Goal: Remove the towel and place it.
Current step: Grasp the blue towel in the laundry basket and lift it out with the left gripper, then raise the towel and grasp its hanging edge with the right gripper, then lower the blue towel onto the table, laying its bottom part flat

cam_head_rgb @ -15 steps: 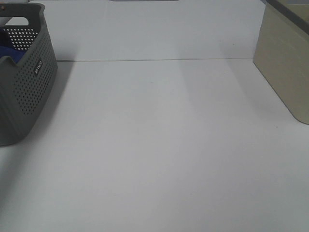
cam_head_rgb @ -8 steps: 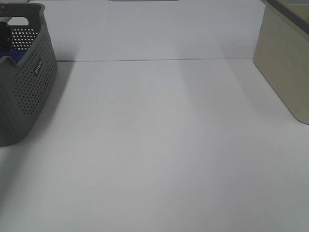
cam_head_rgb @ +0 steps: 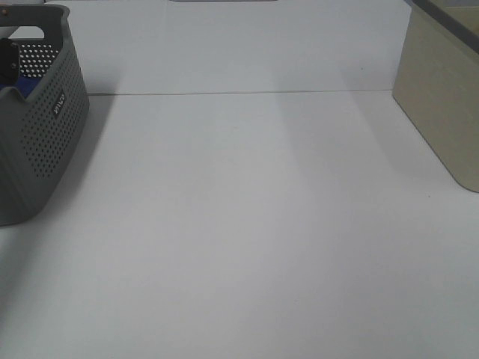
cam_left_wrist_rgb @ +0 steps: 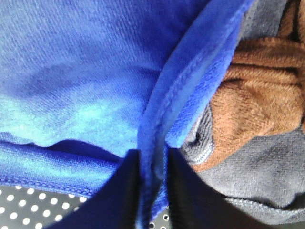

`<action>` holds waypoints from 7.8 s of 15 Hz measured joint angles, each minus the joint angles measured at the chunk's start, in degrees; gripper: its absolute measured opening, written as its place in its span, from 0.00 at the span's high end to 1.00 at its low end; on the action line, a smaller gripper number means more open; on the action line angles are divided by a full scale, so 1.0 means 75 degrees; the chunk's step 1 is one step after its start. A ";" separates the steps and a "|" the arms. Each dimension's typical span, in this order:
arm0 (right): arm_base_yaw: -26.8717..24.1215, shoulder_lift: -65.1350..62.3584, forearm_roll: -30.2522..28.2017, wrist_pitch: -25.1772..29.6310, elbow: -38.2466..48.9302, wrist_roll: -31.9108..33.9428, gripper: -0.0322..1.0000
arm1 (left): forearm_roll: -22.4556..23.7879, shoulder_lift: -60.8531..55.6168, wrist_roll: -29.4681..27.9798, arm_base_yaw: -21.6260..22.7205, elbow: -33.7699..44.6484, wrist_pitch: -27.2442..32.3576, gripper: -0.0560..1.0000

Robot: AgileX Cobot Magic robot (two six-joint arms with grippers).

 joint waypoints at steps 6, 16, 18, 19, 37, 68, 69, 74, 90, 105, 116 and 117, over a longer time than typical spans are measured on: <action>0.0000 0.0000 0.0000 0.0000 0.0000 0.0000 0.19 | 0.0008 0.0000 -0.0351 0.0000 0.0000 -0.0015 0.85; 0.0000 0.0000 0.0000 0.0000 0.0000 0.0000 0.19 | 0.0626 -0.1245 -0.0397 0.0000 0.0000 0.0359 0.95; 0.0000 0.0000 0.0000 -0.0069 -0.0008 0.0000 0.19 | 0.0626 -0.1734 -0.0519 0.0000 0.0000 0.0367 0.95; 0.0000 0.0000 0.0000 -0.0130 -0.0008 0.0000 0.19 | 0.0626 -0.1849 -0.0604 0.0000 0.0000 0.0367 0.95; 0.0000 0.0000 0.1497 -0.0588 -0.0099 -0.1589 0.22 | 0.2788 -0.3163 -0.3147 -0.2704 -0.2116 -0.0008 0.95; 0.0970 1.2628 1.1474 -0.0359 -0.2926 -1.5218 0.24 | 0.2605 -0.3361 -0.0756 -0.8411 -0.2720 0.0191 0.95; 0.0970 1.2788 1.1482 -0.0367 -0.2934 -1.5302 0.24 | 0.2605 -0.3361 -0.0756 -0.8411 -0.2720 0.0191 0.95; 0.0970 1.3598 1.1505 -0.0115 -0.3316 -1.5516 0.24 | 0.2353 -0.3361 -0.0756 -0.8411 -0.2720 0.0199 0.95; 0.0985 1.4286 1.1031 0.0695 -0.3812 -1.4790 0.81 | 0.2231 -0.3361 -0.0756 -0.8411 -0.2720 0.0199 0.95; 0.1444 1.4286 1.1513 0.0260 -0.3812 -1.5630 0.27 | 0.2231 -0.3361 -0.0756 -0.8411 -0.2720 0.0199 0.95; 0.1673 1.4286 1.1513 -0.0810 -0.3812 -1.3950 0.95 | 0.2200 -0.3361 -0.1077 -0.8411 -0.2720 0.0199 0.95; 0.1673 1.4286 1.1513 -0.0940 -0.3812 -1.3583 0.95 | 0.2193 -0.3361 -0.1146 -0.8411 -0.2720 0.0199 0.95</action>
